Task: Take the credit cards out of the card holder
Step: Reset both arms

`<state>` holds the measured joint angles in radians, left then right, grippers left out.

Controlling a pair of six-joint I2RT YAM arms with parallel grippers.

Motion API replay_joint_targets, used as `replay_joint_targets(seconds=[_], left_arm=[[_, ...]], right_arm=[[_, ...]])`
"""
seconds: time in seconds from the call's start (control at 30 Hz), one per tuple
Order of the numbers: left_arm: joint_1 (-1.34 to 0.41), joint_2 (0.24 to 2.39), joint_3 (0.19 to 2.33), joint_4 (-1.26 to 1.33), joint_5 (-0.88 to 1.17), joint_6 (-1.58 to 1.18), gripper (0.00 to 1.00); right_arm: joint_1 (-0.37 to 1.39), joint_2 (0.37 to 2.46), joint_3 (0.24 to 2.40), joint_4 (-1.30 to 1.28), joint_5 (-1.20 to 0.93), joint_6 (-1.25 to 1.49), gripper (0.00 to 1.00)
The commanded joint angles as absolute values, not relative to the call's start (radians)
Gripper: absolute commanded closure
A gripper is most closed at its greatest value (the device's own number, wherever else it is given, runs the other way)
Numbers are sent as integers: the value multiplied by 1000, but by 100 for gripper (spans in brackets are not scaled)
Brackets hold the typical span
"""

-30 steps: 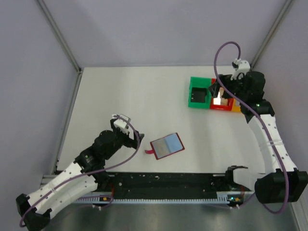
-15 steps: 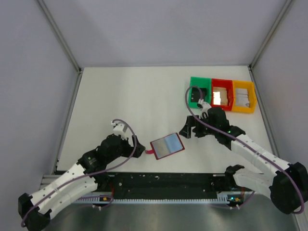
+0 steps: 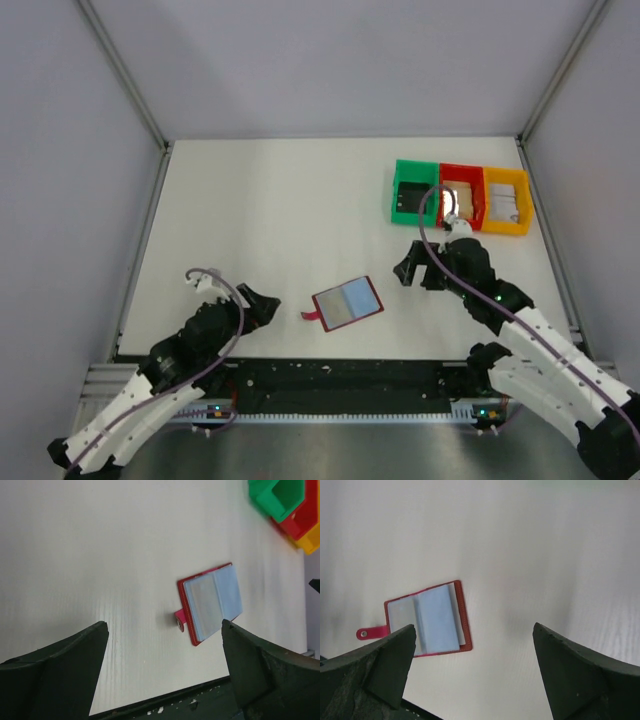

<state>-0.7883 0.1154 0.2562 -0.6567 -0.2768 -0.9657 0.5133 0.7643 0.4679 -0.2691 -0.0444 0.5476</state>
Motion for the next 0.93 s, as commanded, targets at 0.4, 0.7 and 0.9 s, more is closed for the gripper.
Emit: replay_joint_targets(seconds=[0.4, 0.7, 0.9], left_arm=[[-792, 269, 633, -747, -655, -726, 1], [-792, 144, 614, -807, -675, -736, 1], [-792, 152, 630, -787, -681, -703, 1]], right_arm=[[505, 557, 903, -770, 752, 353, 1], [506, 522, 923, -787, 770, 325, 2], [505, 520, 931, -776, 756, 307, 1]])
